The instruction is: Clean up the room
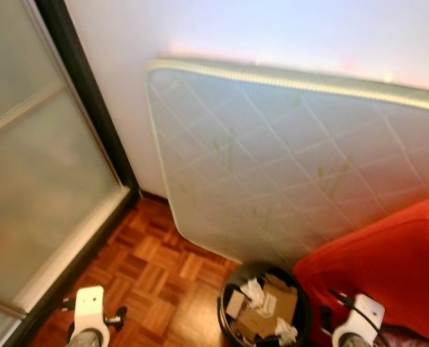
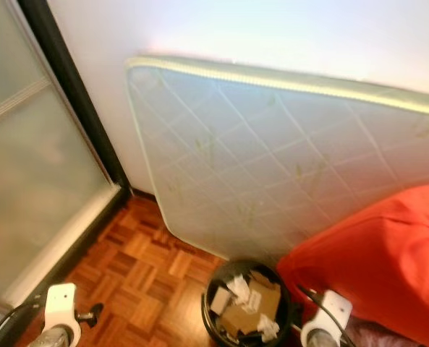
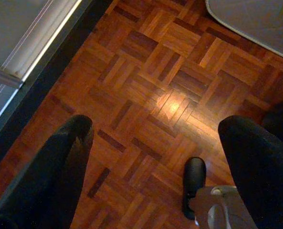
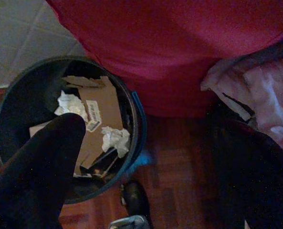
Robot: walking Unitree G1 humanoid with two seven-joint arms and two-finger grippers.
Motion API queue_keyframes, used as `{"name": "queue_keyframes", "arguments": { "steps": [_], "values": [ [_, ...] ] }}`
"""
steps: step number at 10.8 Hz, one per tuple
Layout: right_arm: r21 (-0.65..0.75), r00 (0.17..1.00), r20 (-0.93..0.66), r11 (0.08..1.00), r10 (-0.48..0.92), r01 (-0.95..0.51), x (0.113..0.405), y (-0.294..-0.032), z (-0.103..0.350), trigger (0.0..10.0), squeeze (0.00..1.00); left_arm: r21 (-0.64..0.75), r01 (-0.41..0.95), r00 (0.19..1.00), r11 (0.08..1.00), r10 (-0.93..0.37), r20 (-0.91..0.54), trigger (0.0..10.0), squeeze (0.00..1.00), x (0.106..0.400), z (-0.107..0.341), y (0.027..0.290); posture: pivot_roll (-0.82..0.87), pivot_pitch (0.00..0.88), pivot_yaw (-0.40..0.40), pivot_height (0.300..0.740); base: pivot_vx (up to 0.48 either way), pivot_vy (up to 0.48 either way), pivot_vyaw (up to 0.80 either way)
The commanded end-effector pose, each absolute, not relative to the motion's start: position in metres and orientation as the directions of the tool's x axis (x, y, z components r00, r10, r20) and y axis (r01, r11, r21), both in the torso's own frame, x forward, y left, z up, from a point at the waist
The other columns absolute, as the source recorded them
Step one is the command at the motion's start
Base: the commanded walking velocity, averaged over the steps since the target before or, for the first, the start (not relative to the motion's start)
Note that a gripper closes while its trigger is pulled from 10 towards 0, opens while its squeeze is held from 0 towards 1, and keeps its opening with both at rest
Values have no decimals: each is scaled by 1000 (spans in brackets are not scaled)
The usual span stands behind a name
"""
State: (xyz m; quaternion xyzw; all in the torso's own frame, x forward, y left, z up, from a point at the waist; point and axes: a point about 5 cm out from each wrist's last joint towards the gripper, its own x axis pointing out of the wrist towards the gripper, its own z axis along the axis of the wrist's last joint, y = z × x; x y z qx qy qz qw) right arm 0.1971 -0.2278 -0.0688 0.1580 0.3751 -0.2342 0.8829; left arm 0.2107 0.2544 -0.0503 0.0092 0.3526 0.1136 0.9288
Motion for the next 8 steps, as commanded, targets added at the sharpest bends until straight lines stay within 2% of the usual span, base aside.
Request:
{"name": "queue_keyframes", "arguments": {
  "steps": [1,5,8],
  "values": [
    [110,609,-735,834,-297,540,195,-229,-70,10000,0,100,-191,703,976,207,-680,10000,0,207,-54,252,191,0,32,740,0,0,0],
    [73,667,-701,903,-255,423,201,-240,-62,10000,0,14,-192,713,981,149,-685,10000,0,217,-59,214,151,0,-73,740,0,0,0],
    [63,668,-693,900,-271,431,197,-248,-62,10000,0,-4,-114,716,993,79,-693,10000,0,220,-61,191,140,0,-83,740,0,0,0]
  ]
}}
